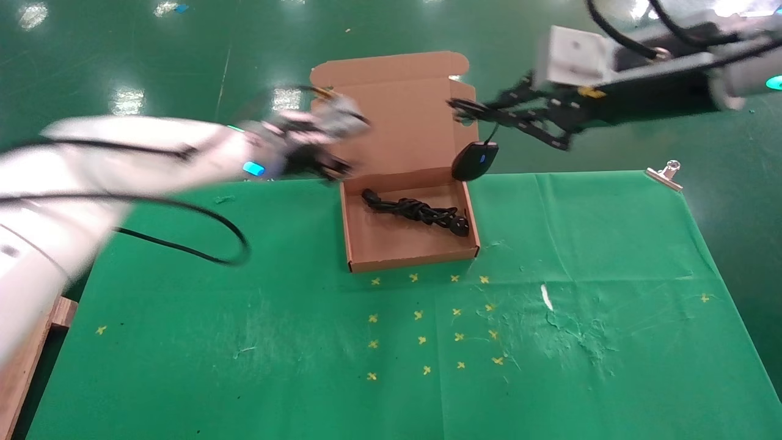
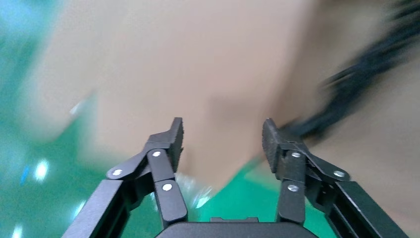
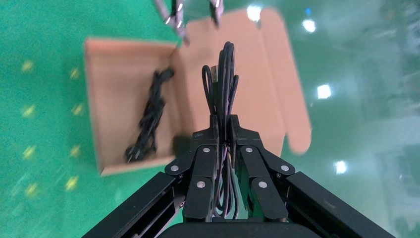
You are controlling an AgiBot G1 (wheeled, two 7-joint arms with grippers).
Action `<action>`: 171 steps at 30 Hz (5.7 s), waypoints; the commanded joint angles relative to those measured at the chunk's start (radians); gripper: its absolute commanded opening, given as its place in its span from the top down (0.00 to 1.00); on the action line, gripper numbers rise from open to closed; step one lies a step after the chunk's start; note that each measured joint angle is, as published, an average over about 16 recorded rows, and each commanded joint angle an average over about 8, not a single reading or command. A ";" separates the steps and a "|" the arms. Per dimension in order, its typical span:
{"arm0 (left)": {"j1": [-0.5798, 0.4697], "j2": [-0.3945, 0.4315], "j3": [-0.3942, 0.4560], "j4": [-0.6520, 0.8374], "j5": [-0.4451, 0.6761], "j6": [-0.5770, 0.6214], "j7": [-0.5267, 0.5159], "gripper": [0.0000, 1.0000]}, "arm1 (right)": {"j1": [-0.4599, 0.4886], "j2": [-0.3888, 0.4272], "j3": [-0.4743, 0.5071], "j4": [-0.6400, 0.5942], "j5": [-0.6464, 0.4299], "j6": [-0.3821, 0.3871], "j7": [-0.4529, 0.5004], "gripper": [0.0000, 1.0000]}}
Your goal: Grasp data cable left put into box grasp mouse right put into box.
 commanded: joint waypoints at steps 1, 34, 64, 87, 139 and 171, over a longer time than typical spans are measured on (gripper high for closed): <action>-0.027 -0.028 -0.015 0.065 -0.007 -0.011 -0.014 0.00 | 0.003 -0.030 0.003 -0.027 0.006 0.023 -0.020 1.00; -0.078 -0.011 -0.067 0.296 -0.093 -0.026 0.151 0.00 | -0.077 -0.357 -0.048 -0.536 -0.006 0.205 -0.254 0.00; -0.075 -0.010 -0.064 0.282 -0.087 -0.024 0.145 0.00 | -0.077 -0.343 -0.046 -0.504 0.003 0.180 -0.231 0.00; -0.075 -0.010 -0.064 0.282 -0.087 -0.024 0.145 0.00 | -0.321 -0.093 0.083 -0.134 0.311 0.074 -0.027 0.00; 0.468 -0.542 -0.664 -0.526 -0.896 0.724 0.260 0.00 | -0.780 0.378 0.325 0.560 0.889 -0.125 0.354 0.00; 0.607 -0.678 -0.818 -0.732 -1.104 0.915 0.289 0.00 | -0.781 0.379 0.325 0.561 0.891 -0.125 0.354 0.00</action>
